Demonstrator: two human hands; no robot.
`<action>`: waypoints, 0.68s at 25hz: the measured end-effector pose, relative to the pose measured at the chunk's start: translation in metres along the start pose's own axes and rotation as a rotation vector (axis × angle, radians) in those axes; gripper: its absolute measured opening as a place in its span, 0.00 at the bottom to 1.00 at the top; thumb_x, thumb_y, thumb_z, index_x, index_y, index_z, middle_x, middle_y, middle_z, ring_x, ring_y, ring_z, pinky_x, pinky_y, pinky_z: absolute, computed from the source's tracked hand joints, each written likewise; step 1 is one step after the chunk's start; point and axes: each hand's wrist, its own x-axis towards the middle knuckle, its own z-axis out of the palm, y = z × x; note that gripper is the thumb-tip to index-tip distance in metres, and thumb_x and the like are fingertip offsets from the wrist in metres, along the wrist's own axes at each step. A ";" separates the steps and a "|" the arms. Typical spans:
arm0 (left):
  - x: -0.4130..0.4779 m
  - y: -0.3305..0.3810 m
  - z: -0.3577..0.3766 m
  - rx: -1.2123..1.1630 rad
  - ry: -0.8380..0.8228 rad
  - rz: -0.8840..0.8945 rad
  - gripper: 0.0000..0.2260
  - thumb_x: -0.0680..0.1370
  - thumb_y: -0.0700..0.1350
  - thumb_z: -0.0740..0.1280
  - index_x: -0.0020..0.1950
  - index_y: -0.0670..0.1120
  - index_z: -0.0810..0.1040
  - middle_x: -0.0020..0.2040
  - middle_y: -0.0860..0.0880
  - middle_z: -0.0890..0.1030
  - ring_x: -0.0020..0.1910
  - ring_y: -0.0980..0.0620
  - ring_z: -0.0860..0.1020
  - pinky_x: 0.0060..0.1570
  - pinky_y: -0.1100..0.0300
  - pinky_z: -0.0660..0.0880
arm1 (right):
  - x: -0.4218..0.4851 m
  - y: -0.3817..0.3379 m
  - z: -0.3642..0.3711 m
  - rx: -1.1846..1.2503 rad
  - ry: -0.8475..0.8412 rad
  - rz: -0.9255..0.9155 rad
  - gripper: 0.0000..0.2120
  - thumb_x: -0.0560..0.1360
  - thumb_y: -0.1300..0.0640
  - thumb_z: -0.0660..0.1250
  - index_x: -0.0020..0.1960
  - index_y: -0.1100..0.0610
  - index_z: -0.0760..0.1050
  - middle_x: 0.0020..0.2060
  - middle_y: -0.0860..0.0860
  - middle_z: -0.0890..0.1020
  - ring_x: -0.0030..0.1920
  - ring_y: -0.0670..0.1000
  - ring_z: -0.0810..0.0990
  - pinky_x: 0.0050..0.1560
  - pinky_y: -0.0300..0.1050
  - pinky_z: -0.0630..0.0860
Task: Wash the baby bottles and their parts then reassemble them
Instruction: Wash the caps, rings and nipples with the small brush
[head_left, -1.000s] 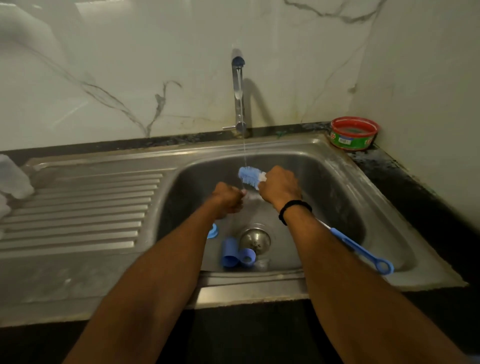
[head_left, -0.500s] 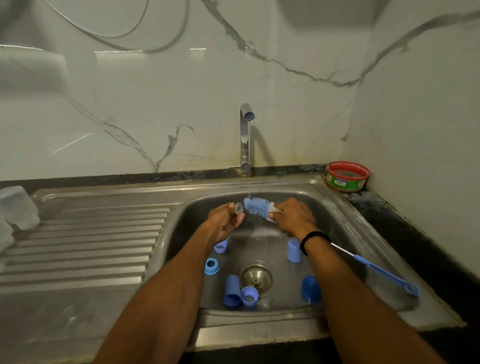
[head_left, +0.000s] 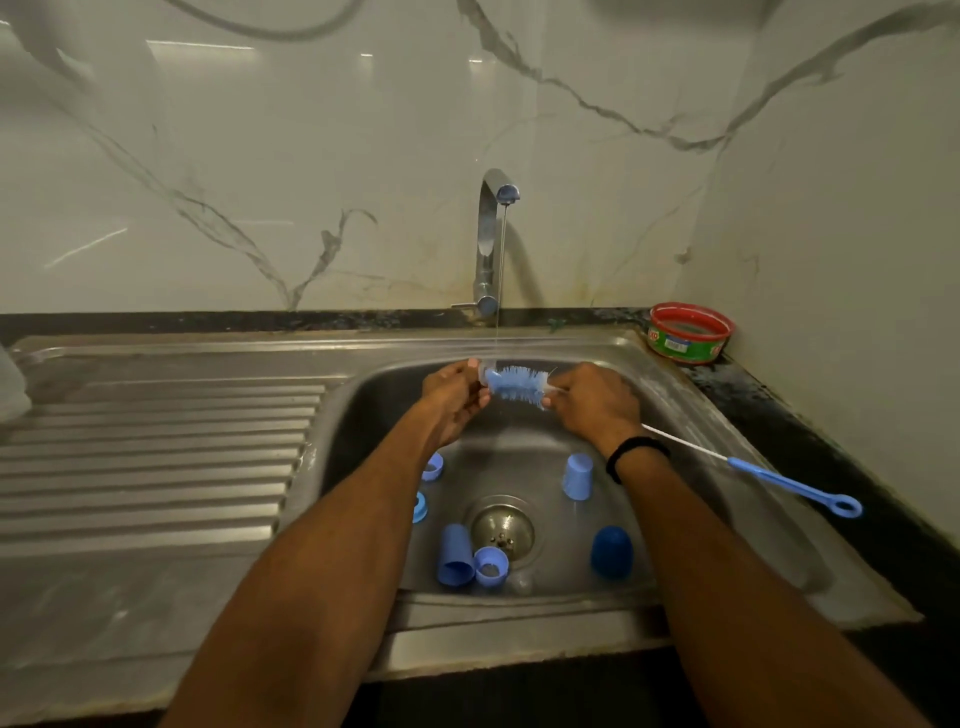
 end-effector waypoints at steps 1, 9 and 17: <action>0.000 -0.001 0.001 0.022 0.003 0.018 0.09 0.81 0.42 0.68 0.60 0.43 0.81 0.54 0.39 0.84 0.48 0.47 0.81 0.52 0.55 0.81 | 0.000 -0.001 0.003 -0.011 0.008 0.000 0.11 0.76 0.49 0.69 0.57 0.50 0.83 0.49 0.54 0.83 0.45 0.56 0.79 0.48 0.46 0.76; -0.003 0.002 0.005 0.168 -0.018 0.125 0.07 0.83 0.42 0.64 0.57 0.47 0.81 0.56 0.41 0.83 0.54 0.44 0.81 0.55 0.52 0.81 | 0.001 -0.004 0.009 0.088 0.060 -0.025 0.12 0.77 0.48 0.68 0.56 0.53 0.82 0.44 0.53 0.83 0.43 0.54 0.79 0.41 0.42 0.72; -0.002 0.006 0.013 0.191 0.028 0.141 0.06 0.83 0.41 0.64 0.54 0.46 0.82 0.52 0.41 0.84 0.50 0.46 0.83 0.53 0.53 0.82 | -0.003 -0.006 0.006 -0.020 0.153 -0.044 0.15 0.79 0.50 0.67 0.62 0.54 0.79 0.52 0.55 0.83 0.51 0.56 0.81 0.45 0.44 0.71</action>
